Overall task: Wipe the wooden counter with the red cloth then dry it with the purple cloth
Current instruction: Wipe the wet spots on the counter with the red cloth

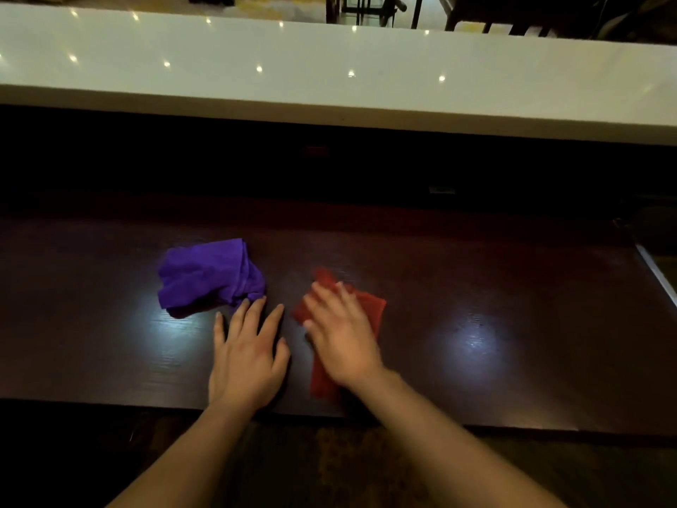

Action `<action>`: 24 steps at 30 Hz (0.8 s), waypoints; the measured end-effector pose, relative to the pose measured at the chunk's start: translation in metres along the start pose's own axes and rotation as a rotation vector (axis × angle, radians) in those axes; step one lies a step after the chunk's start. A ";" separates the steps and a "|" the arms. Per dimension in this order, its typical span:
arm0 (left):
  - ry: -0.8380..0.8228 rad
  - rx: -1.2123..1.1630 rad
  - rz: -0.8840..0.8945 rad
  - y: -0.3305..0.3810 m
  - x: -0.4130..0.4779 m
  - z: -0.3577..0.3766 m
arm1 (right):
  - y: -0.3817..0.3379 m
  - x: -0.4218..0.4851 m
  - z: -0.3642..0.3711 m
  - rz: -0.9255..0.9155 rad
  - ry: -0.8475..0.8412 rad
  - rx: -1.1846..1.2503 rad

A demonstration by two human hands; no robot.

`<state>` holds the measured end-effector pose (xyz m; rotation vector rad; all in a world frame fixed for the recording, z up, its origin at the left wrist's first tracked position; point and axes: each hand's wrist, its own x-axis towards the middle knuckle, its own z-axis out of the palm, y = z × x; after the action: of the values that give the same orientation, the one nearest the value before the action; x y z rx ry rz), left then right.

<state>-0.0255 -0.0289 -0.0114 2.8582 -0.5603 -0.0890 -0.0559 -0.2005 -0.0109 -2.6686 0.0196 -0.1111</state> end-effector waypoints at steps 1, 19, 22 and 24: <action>-0.001 -0.001 0.002 0.000 0.000 0.000 | -0.010 -0.011 0.007 -0.079 -0.039 -0.035; -0.001 -0.007 0.009 0.002 -0.001 -0.004 | -0.006 0.036 0.010 -0.063 -0.037 -0.122; 0.014 -0.011 0.008 0.000 -0.001 -0.003 | 0.013 0.037 0.004 -0.093 -0.047 -0.134; 0.026 -0.020 0.007 -0.001 -0.001 -0.002 | 0.038 0.057 -0.007 0.008 -0.028 -0.164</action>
<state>-0.0258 -0.0276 -0.0100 2.8333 -0.5615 -0.0564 0.0005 -0.2399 -0.0177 -2.8329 0.0321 -0.0725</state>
